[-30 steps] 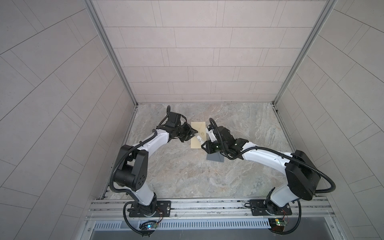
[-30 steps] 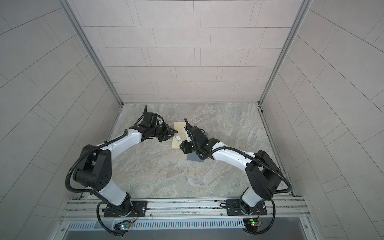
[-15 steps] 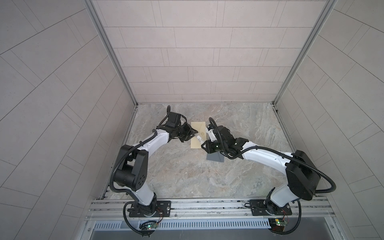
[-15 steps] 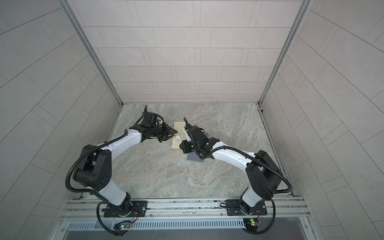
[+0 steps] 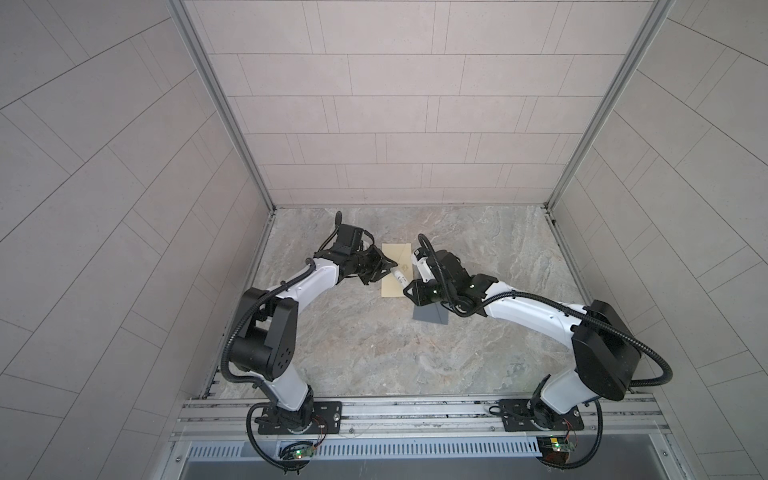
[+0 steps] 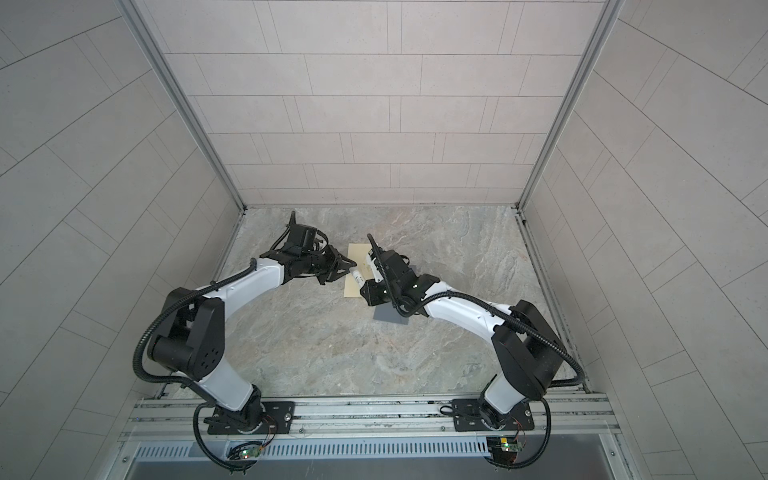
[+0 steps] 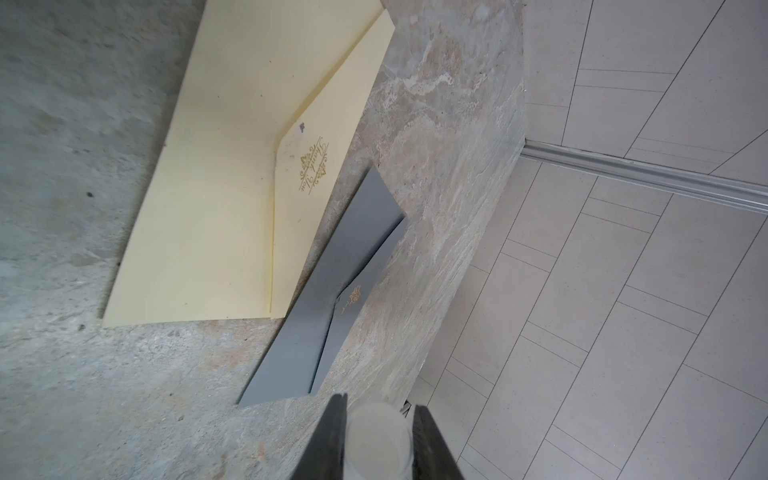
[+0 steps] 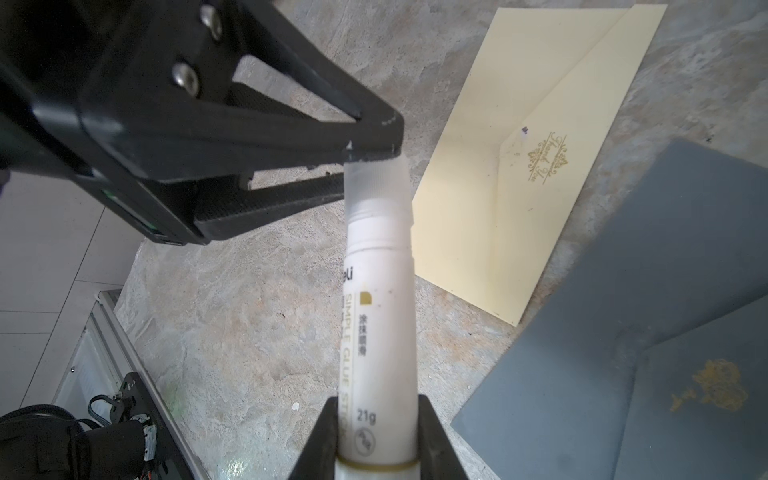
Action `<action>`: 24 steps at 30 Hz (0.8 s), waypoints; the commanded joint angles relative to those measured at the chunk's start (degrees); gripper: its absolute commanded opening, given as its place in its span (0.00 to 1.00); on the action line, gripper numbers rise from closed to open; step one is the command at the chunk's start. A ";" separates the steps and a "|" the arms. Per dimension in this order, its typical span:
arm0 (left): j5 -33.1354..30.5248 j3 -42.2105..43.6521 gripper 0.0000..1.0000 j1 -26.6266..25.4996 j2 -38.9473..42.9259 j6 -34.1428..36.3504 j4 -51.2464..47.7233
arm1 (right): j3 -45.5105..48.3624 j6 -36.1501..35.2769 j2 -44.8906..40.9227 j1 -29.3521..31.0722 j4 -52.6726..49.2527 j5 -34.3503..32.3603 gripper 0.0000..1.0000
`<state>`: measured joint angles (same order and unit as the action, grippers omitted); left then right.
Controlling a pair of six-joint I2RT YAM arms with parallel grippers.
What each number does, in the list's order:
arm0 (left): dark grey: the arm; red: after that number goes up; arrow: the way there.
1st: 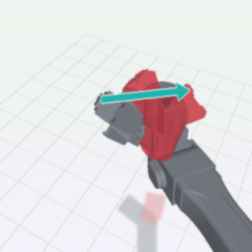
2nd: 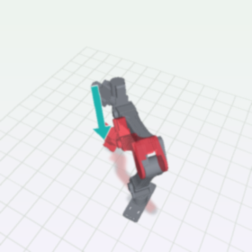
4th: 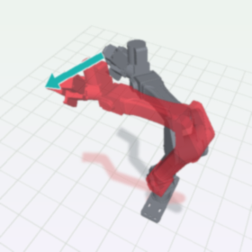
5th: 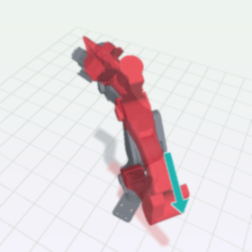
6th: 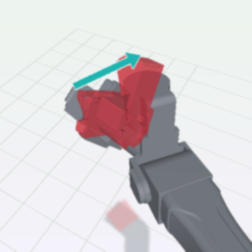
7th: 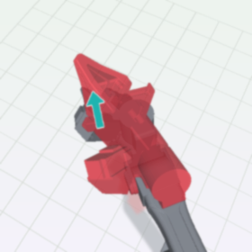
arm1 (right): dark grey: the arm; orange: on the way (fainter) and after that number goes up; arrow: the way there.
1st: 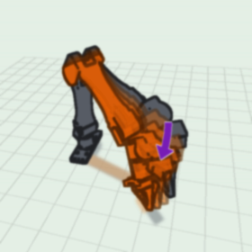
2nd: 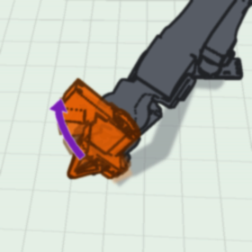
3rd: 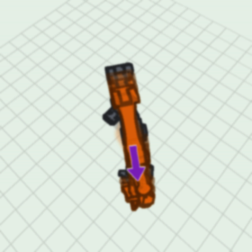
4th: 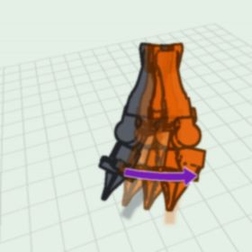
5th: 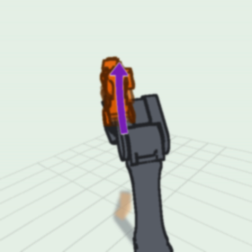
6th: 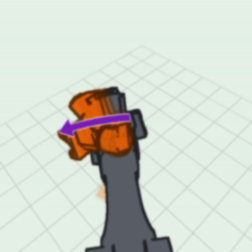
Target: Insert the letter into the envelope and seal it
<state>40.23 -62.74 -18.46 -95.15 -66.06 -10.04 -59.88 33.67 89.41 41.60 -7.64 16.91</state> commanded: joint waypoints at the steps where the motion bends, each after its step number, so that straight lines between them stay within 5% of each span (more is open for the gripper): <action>1: 2.05 -0.76 0.11 -0.69 -0.73 -0.97 0.68 | -1.39 0.33 0.59 -0.47 3.19 -1.35 0.00; 24: 2.74 0.19 0.11 -2.45 -0.91 -2.58 2.65 | -5.77 -0.10 5.46 -0.86 5.07 -5.25 0.00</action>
<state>38.33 -62.72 -18.52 -96.05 -68.16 -6.72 -63.77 33.67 93.84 41.45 -6.98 14.74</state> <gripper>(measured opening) 0.249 0.261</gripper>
